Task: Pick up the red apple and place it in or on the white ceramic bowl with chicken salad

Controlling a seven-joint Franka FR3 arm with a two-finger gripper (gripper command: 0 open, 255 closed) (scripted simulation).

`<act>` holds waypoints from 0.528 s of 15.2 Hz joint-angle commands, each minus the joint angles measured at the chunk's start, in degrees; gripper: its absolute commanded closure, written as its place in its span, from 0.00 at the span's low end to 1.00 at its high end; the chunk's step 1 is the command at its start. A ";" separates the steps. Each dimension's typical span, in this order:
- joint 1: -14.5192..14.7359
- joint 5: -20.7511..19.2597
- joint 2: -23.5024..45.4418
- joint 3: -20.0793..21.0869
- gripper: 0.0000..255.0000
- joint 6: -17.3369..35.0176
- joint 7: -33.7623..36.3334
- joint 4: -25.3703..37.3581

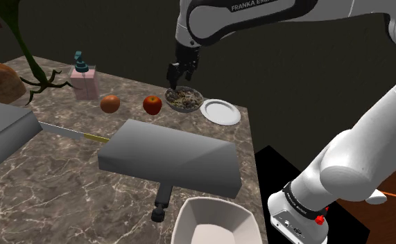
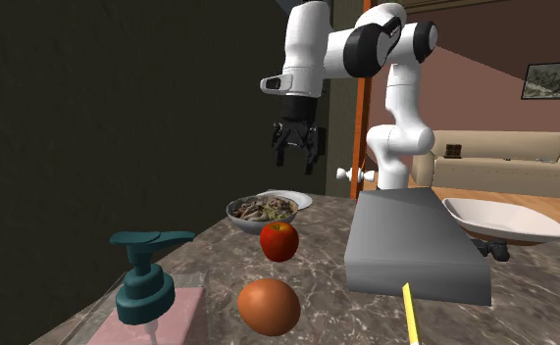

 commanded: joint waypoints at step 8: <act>4.26 -6.10 17.72 2.07 0.00 0.78 3.36 12.71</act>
